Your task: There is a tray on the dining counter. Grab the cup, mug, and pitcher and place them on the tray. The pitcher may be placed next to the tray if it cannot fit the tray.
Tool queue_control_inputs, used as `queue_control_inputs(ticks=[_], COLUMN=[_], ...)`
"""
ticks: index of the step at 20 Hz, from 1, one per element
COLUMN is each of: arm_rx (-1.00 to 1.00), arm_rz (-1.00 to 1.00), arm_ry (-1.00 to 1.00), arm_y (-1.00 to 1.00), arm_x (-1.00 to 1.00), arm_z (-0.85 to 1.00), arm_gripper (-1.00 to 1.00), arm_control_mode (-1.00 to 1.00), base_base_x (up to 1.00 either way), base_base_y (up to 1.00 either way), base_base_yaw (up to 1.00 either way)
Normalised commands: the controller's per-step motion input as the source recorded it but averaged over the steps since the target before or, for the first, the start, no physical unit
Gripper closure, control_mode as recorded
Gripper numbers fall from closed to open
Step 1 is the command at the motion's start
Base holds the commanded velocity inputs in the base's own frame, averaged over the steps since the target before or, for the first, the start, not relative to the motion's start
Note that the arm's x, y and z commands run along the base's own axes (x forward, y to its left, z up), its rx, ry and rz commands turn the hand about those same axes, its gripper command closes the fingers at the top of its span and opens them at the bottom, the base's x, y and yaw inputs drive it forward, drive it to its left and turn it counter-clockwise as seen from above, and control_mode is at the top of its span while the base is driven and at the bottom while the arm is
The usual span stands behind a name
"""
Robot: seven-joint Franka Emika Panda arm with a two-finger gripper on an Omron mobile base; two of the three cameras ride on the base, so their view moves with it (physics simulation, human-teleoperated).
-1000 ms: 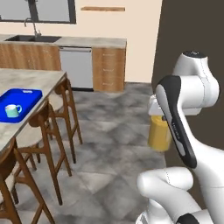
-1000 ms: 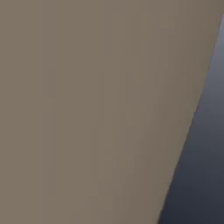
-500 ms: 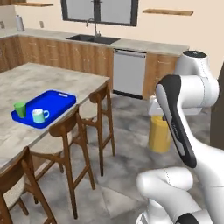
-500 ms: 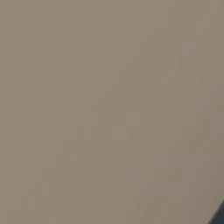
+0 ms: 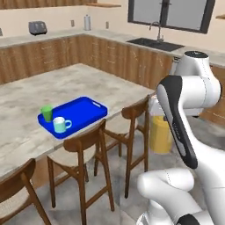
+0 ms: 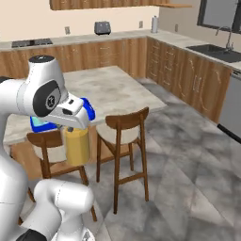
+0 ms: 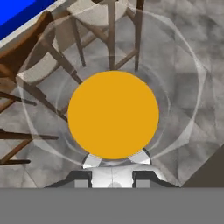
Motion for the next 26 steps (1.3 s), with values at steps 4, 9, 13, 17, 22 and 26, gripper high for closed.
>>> queue_control_inputs(ticks=[4, 9, 13, 17, 22, 26], arm_rx=[0.0, 0.0, 0.0, 0.0, 0.0, 0.0], arm_rz=[0.0, 0.0, 0.0, 0.0, 0.0, 0.0], arm_ry=[0.0, 0.0, 0.0, 0.0, 0.0, 0.0], arm_y=[0.0, 0.0, 0.0, 0.0, 0.0, 0.0], arm_x=[0.0, 0.0, 0.0, 0.0, 0.0, 0.0], arm_z=[0.0, 0.0, 0.0, 0.0, 0.0, 0.0], arm_gripper=[1.0, 1.0, 1.0, 1.0, 1.0, 1.0], arm_control_mode=[1.0, 1.0, 1.0, 1.0, 1.0, 1.0], base_base_x=[0.82, 0.54, 0.45, 0.61, 0.5, 0.35], base_base_y=[-0.55, -0.5, -0.17, -0.06, -0.57, -0.29], base_base_yaw=[0.64, 0.65, 0.59, 0.42, 0.18, 0.06])
